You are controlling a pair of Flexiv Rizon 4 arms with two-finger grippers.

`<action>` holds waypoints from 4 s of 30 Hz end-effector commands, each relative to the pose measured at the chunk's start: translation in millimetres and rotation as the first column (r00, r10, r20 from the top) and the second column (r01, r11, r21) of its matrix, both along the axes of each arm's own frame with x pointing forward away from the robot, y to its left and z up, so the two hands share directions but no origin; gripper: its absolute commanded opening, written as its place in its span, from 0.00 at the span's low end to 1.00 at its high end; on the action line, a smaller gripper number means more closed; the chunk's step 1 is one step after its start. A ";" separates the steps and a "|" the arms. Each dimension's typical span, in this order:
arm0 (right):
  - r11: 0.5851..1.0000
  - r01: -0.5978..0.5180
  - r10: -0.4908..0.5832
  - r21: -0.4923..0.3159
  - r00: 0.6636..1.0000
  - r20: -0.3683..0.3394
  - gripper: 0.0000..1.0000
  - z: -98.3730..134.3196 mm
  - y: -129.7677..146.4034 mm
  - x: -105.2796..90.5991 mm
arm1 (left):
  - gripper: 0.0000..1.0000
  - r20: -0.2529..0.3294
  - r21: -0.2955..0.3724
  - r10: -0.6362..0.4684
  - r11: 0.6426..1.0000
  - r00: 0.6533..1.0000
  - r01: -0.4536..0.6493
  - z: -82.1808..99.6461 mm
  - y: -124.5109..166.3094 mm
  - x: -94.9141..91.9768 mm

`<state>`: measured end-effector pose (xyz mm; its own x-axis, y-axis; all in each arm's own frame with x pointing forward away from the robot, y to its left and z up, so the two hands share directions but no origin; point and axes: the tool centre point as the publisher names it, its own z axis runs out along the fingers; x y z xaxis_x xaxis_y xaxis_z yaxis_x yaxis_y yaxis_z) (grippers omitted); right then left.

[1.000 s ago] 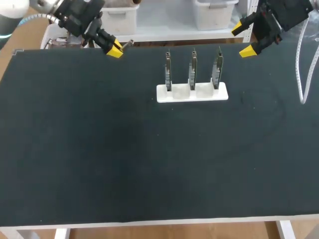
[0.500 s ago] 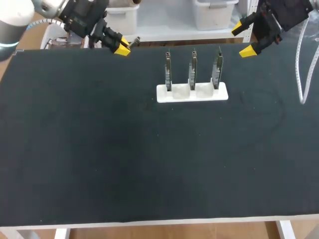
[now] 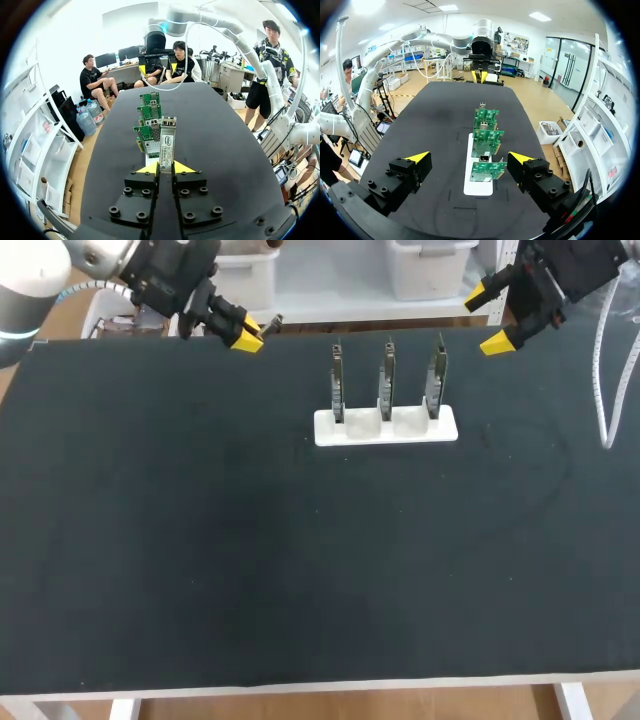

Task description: Pick up the optical module with the left hand, and insert it into the network port with the right hand.

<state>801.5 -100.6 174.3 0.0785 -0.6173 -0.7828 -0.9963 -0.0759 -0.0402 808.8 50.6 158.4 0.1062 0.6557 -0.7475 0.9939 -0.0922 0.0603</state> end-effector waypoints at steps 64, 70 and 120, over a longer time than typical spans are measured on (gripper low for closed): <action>1.000 0.001 -0.001 0.000 1.000 0.002 1.00 0.2 0.0 -0.8 | 0.00 0.180 -0.330 0.036 0.944 0.983 0.025 21.0 -190.2 -19.8; 1.000 0.001 -0.001 0.000 1.000 0.002 1.00 0.2 0.0 -0.8 | 0.00 0.196 -0.328 0.022 0.944 0.980 0.044 25.5 -201.3 -14.0; 1.000 0.001 -0.001 0.000 1.000 0.002 1.00 0.2 0.0 -0.8 | 0.00 0.177 -0.433 -0.064 0.891 0.982 0.136 30.0 -219.5 -21.6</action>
<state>801.5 -100.6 174.3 0.0785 -0.6174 -0.7827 -0.9963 -0.0758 -0.0402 785.5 -168.4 189.2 0.2877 0.2446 -0.9260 0.9568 -0.1164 0.2665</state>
